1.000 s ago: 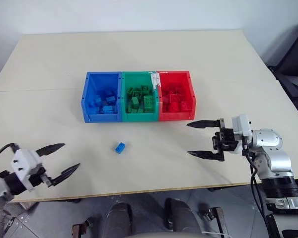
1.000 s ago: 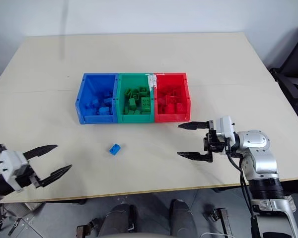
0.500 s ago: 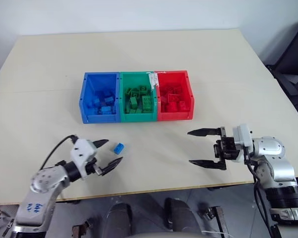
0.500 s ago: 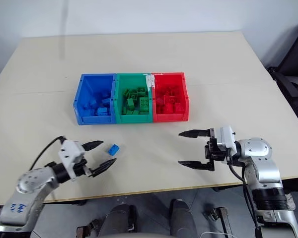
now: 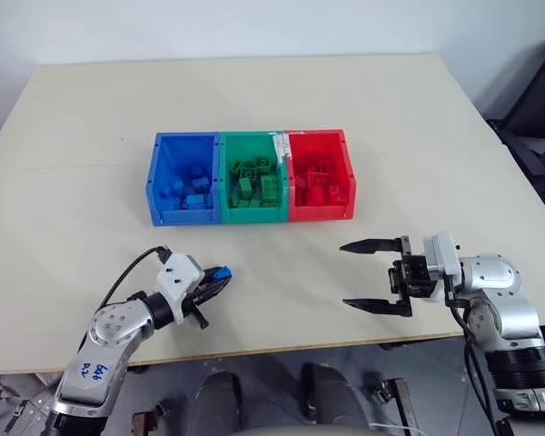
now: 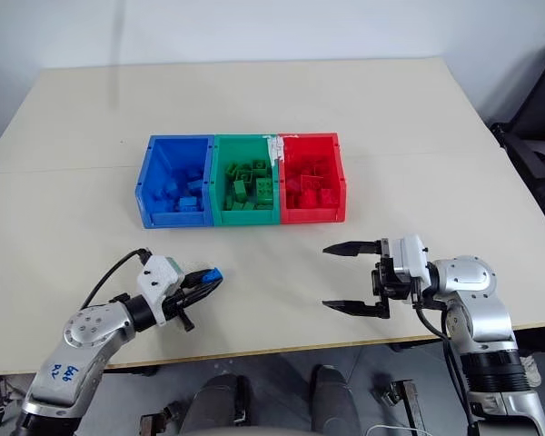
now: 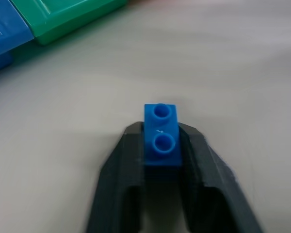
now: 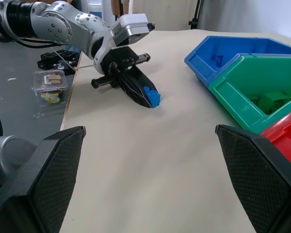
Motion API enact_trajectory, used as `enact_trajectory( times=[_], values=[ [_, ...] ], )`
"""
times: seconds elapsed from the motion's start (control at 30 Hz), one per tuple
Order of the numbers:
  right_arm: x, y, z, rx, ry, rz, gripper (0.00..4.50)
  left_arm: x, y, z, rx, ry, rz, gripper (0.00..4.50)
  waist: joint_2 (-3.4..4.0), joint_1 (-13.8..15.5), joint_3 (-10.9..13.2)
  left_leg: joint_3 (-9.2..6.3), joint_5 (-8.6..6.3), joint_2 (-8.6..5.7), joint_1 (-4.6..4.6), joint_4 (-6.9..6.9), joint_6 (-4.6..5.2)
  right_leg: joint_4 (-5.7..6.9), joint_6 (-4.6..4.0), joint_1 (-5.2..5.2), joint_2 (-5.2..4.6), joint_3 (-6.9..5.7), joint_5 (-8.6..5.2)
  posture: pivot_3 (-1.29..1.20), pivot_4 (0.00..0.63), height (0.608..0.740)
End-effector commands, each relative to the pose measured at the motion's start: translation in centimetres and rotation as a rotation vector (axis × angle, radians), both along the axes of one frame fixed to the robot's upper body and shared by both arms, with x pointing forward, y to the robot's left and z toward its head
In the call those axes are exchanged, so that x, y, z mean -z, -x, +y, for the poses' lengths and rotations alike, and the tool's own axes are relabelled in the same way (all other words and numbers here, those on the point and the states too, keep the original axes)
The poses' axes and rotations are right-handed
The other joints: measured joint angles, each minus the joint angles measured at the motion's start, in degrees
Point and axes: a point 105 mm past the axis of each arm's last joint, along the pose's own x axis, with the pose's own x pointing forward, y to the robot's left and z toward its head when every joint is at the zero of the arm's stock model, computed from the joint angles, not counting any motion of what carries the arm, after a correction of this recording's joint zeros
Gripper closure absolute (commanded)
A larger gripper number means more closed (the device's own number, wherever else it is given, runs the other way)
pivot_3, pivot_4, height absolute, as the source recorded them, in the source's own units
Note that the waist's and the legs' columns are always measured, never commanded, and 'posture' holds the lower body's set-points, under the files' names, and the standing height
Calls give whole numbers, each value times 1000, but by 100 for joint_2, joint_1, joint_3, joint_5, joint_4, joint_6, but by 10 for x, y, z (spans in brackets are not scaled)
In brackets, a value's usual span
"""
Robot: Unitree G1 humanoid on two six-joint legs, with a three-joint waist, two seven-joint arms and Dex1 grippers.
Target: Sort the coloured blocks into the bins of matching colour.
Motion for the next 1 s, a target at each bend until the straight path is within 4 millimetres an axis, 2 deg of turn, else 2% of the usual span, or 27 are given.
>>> enact_trajectory(
  times=[0.03, 0.1, 0.23, 0.33, 0.47, 0.57, 0.67, 0.8, 0.97, 1.0],
  values=[
    [-14, -2, 2, 3, -33, -74, 0, -6, -3, 6, -34, 50, -49, 3998, 0, -1, 0, 0, 0, 0, 0, 0, 0, 0, 0, 0, 0, 0, 0, 0, 150, 740],
    [-17, -4, 3, 14, -49, -91, 0, -13, -6, 11, -59, 109, -76, 3998, 0, -2, 0, 0, 0, 0, 0, 0, 0, 0, 0, 0, 0, 0, 0, 0, 150, 740],
    [-38, -22, 2, 148, -182, -107, 0, -57, -28, 30, -124, 188, -252, 3998, 0, 1, 0, -2, 2, 1, -1, 2, -2, 5, 0, -3, 0, -2, 0, 0, 150, 740],
    [-49, -33, 0, 250, -275, -117, 0, -80, -49, 41, -180, 185, -309, 3998, 0, 27, 0, -5, 6, -1, 0, 4, -3, 11, 1, 1, -1, -4, 1, 0, 150, 740],
    [-46, -33, 3, 284, -276, -126, 0, -105, -79, 44, -214, 146, -343, 3998, 0, 24, 0, -6, 6, -4, -2, 5, -3, 10, 3, 3, 0, -4, 3, 0, 150, 740],
    [-43, -31, 4, 291, -272, -128, 0, -117, -98, 46, -231, 130, -333, 3998, 0, 21, 0, -2, 6, -4, -6, 3, -3, 12, 5, 1, 4, -4, 4, 0, 150, 740],
    [-44, -30, 4, 305, -275, -138, 0, -125, -115, 44, -215, 112, -310, 2985, -1, 10, 0, 2, 4, -4, -10, 1, -1, 10, 8, 1, 4, -4, 5, 0, 150, 740],
    [-46, -27, 3, 312, -276, -147, 0, -133, -122, 45, -192, 90, -320, 1763, -1, -1, 0, 7, 2, -3, -10, -5, -2, 4, 9, -1, 7, -4, 5, 0, 150, 740],
    [-44, -23, 1, 308, -259, -147, 0, -134, -108, 46, -125, 73, -351, 225, -1, 0, 0, 6, 2, -2, -12, -6, -3, 3, 8, -2, 8, -4, 5, 0, 150, 740],
    [-43, -23, 0, 307, -254, -145, 0, -130, -102, 49, -112, 62, -340, 105, -1, -5, 0, 9, 2, -2, -11, -6, -3, 3, 9, -2, 8, -2, 5, 0, 150, 740]
  ],
)
